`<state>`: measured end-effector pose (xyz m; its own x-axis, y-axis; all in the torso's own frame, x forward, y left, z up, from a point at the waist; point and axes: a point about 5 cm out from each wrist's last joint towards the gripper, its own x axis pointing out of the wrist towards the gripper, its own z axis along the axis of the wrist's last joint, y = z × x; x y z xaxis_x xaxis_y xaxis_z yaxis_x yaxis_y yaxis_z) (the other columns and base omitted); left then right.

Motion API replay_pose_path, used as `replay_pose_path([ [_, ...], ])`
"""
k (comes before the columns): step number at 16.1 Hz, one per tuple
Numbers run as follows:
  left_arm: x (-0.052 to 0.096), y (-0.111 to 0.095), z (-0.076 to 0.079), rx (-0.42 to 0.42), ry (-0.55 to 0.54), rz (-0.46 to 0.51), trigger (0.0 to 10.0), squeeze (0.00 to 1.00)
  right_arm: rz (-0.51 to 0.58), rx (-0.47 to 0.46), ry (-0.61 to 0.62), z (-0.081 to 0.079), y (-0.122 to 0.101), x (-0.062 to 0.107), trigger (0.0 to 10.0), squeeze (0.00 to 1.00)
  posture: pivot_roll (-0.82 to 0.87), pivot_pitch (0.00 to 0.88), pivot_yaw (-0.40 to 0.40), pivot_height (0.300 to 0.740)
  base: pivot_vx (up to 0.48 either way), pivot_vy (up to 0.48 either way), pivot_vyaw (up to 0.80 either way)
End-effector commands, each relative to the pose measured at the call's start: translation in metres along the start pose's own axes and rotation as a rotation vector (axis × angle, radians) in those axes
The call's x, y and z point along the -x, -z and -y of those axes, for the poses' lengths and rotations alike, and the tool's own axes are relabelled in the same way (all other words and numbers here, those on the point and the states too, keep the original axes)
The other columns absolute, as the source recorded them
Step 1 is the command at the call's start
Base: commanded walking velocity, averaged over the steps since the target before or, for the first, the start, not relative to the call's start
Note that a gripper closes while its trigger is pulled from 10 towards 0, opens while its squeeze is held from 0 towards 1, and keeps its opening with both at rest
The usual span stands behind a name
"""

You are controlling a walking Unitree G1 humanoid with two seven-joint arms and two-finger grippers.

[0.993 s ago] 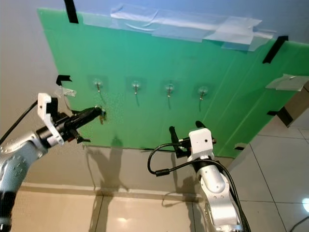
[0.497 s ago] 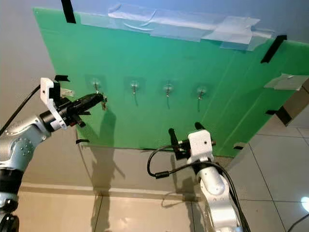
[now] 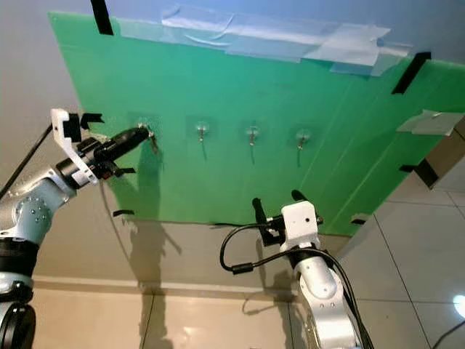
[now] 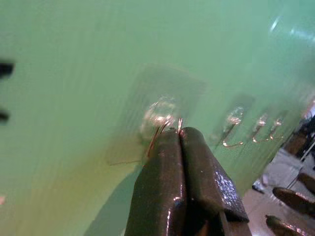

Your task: Hang keys on a hook

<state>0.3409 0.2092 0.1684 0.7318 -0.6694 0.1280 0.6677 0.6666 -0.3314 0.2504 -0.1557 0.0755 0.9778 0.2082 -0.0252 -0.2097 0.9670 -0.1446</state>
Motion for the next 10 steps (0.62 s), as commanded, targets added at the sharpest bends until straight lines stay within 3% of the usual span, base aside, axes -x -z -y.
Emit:
replay_pose_path([
  [1, 0.001, -0.002, -0.001, 0.019, -0.007, 0.023, 10.0, 0.00, 0.009, 0.016, 0.004, 0.002, -0.003, 0.002, 10.0, 1.00, -0.03, 0.000, -0.034, 0.740, 0.000, 0.000, 0.00],
  [3, 0.003, 0.007, 0.006, 0.031, 0.011, 0.016, 10.0, 0.00, 0.004, 0.016, 0.004, 0.002, -0.002, 0.003, 10.0, 1.00, -0.03, 0.000, -0.038, 0.740, 0.000, 0.000, 0.00],
  [6, -0.003, 0.010, 0.016, -0.095, 0.032, -0.015, 10.0, 0.00, 0.003, 0.018, 0.001, 0.003, -0.002, 0.003, 10.0, 1.00, -0.02, 0.000, -0.045, 0.740, 0.000, 0.000, 0.00],
  [10, -0.019, -0.004, 0.042, -0.373, 0.093, -0.022, 10.0, 0.00, 0.002, 0.021, 0.000, 0.003, -0.002, 0.002, 10.0, 1.00, -0.02, 0.000, -0.048, 0.740, 0.000, 0.000, 0.00],
])
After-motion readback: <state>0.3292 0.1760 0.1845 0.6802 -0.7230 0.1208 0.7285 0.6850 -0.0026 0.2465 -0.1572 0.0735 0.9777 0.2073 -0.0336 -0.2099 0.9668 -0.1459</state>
